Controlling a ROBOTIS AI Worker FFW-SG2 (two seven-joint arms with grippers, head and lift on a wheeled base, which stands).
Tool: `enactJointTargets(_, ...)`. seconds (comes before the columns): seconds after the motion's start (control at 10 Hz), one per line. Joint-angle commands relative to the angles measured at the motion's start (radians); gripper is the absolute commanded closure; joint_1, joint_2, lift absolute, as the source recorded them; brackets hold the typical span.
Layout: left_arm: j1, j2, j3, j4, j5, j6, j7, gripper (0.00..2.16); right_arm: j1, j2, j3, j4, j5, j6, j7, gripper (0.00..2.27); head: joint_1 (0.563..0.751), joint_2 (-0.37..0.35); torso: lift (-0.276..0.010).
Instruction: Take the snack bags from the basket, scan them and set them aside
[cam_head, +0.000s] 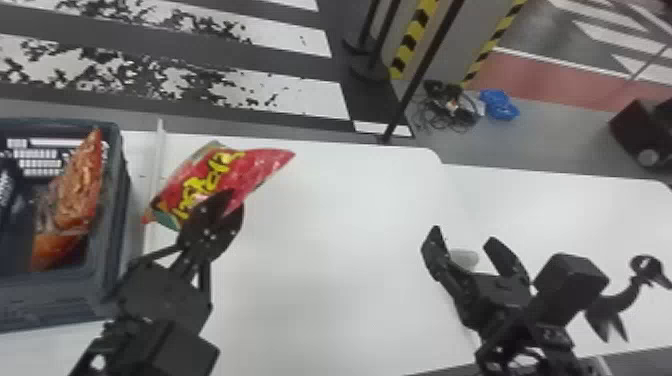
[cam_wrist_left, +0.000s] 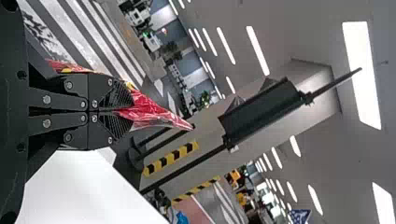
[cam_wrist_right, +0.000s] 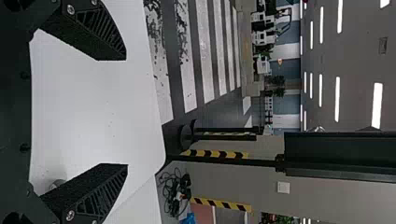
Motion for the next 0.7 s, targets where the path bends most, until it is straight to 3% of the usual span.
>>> enactJointTargets(0.0, -0.068, -0.001, -0.087, 0.088, -0.038, 0.007, -0.009, 2.12, 0.002, 0.003, -0.006, -0.002, 0.0, 0.003, 0.0, 0.11, 0.695, -0.35, -0.075)
enactJointTargets(0.2, -0.131, -0.014, -0.147, 0.219, -0.05, 0.011, -0.024, 2.12, 0.0, 0.006, -0.009, -0.002, -0.002, 0.006, 0.0, 0.11, 0.695, -0.35, -0.075)
enactJointTargets(0.5, -0.208, -0.024, -0.232, 0.343, -0.062, 0.011, -0.047, 2.12, -0.015, 0.006, -0.021, -0.002, -0.003, 0.046, 0.0, 0.11, 0.695, -0.35, -0.075)
enactJointTargets(0.6, -0.231, -0.043, -0.261, 0.389, -0.062, 0.011, -0.049, 2.12, -0.021, 0.005, -0.026, -0.002, -0.005, 0.056, 0.0, 0.11, 0.695, -0.35, -0.075)
